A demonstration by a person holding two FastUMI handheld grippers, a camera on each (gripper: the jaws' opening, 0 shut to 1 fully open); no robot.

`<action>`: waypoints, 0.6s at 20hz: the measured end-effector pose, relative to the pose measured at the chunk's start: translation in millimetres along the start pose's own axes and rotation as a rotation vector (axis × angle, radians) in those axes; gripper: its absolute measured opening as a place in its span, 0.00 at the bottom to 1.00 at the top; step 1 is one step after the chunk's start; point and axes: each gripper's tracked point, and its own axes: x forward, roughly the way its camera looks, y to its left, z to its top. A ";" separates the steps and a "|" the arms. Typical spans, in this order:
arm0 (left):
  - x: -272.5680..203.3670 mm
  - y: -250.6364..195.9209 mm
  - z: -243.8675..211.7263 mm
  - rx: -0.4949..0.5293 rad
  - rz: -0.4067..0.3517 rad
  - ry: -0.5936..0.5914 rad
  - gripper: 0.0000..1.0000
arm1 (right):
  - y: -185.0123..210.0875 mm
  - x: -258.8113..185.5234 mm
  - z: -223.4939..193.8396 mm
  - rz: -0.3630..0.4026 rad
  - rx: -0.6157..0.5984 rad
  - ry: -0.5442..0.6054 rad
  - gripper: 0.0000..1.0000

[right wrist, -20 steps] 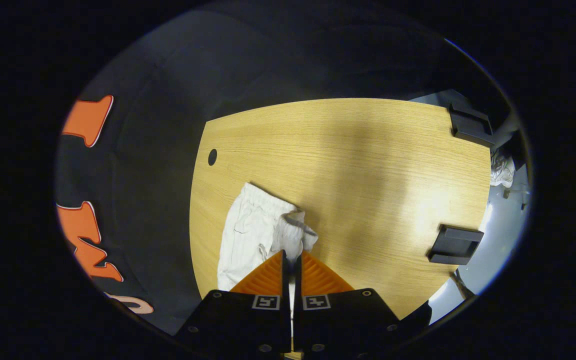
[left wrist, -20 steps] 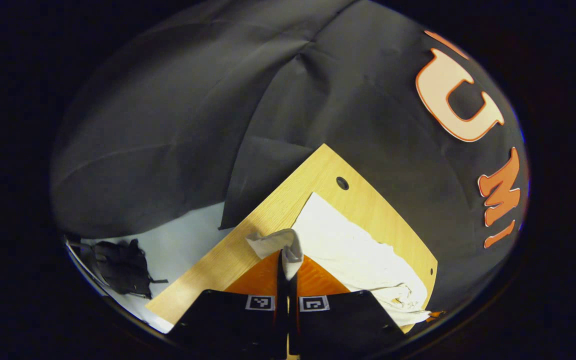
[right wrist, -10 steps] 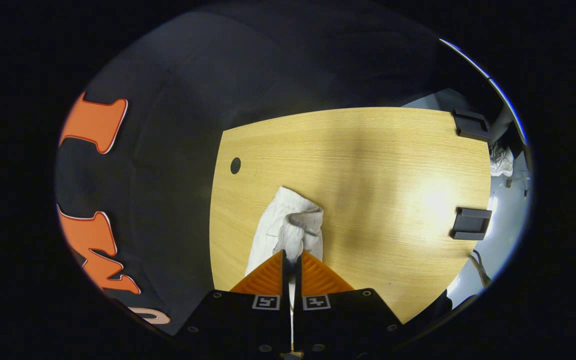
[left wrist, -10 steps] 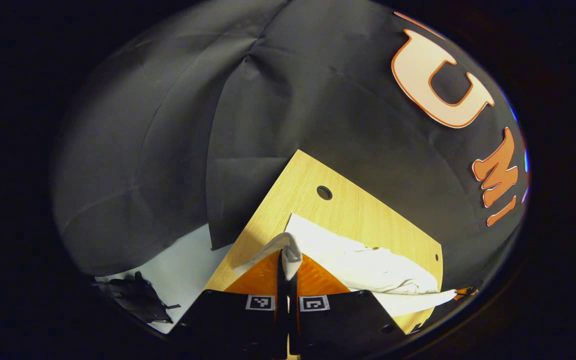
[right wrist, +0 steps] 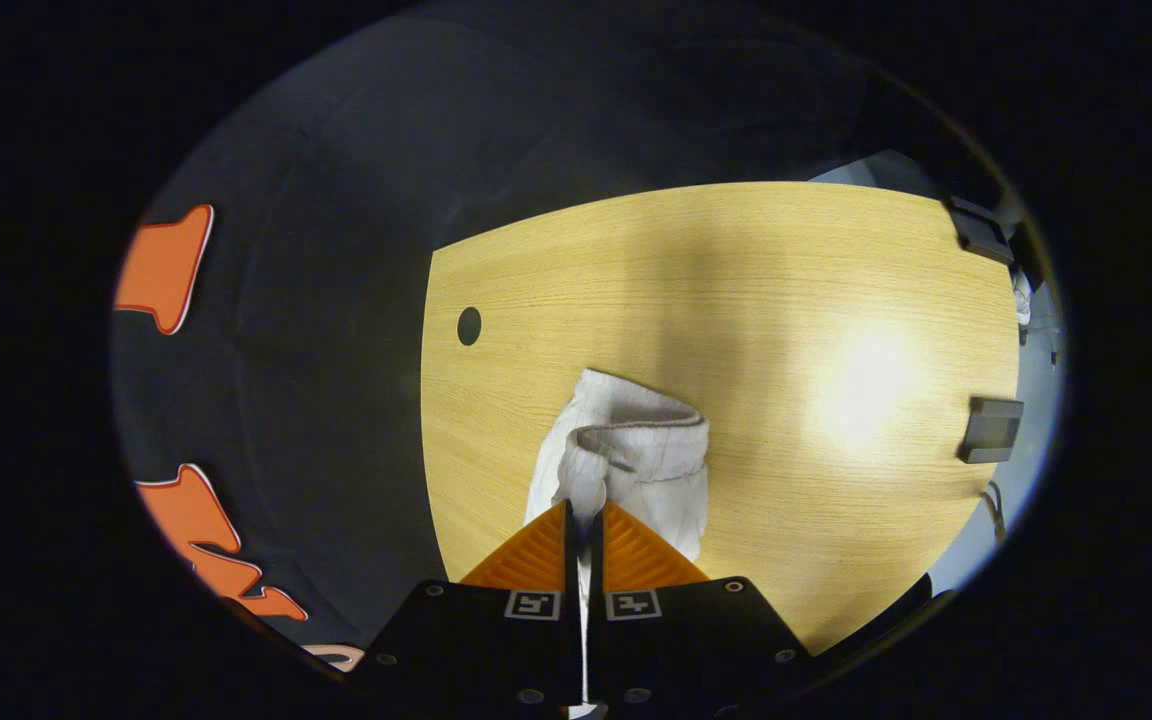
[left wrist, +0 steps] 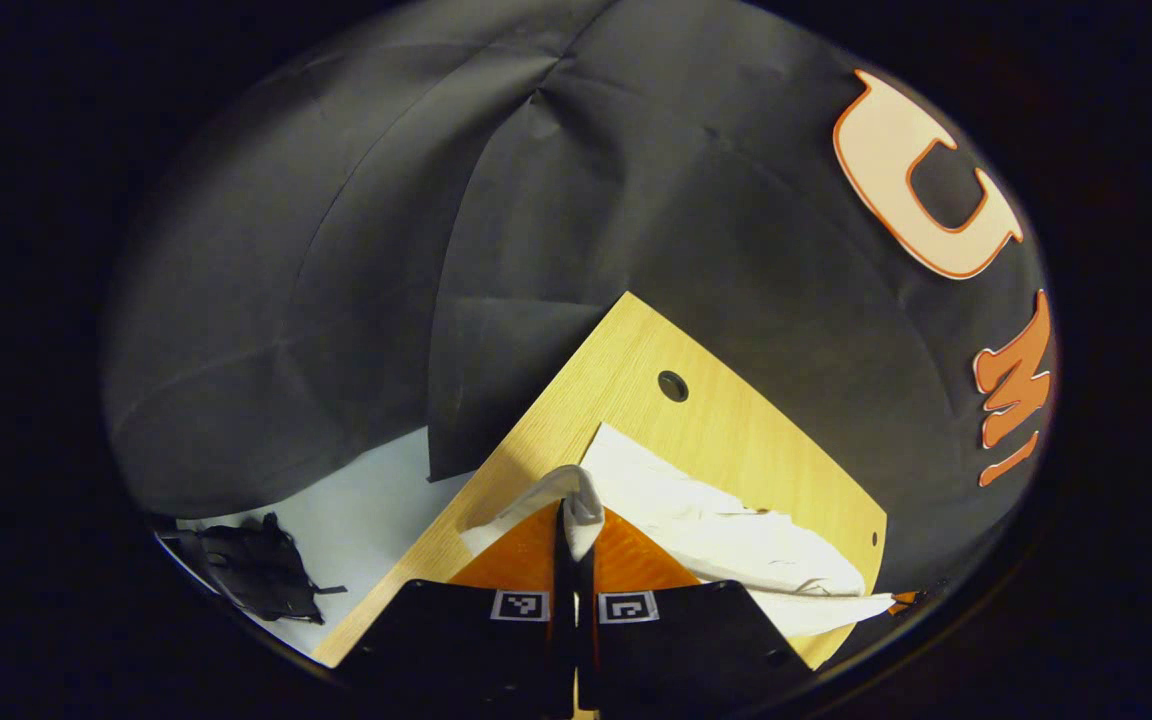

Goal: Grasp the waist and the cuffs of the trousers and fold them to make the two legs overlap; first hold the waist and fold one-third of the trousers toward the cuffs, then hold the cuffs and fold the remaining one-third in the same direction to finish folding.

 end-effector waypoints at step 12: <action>109.9 -47.6 34.6 0.033 0.044 -0.124 0.13 | 65.9 79.5 5.9 0.169 0.022 0.085 0.05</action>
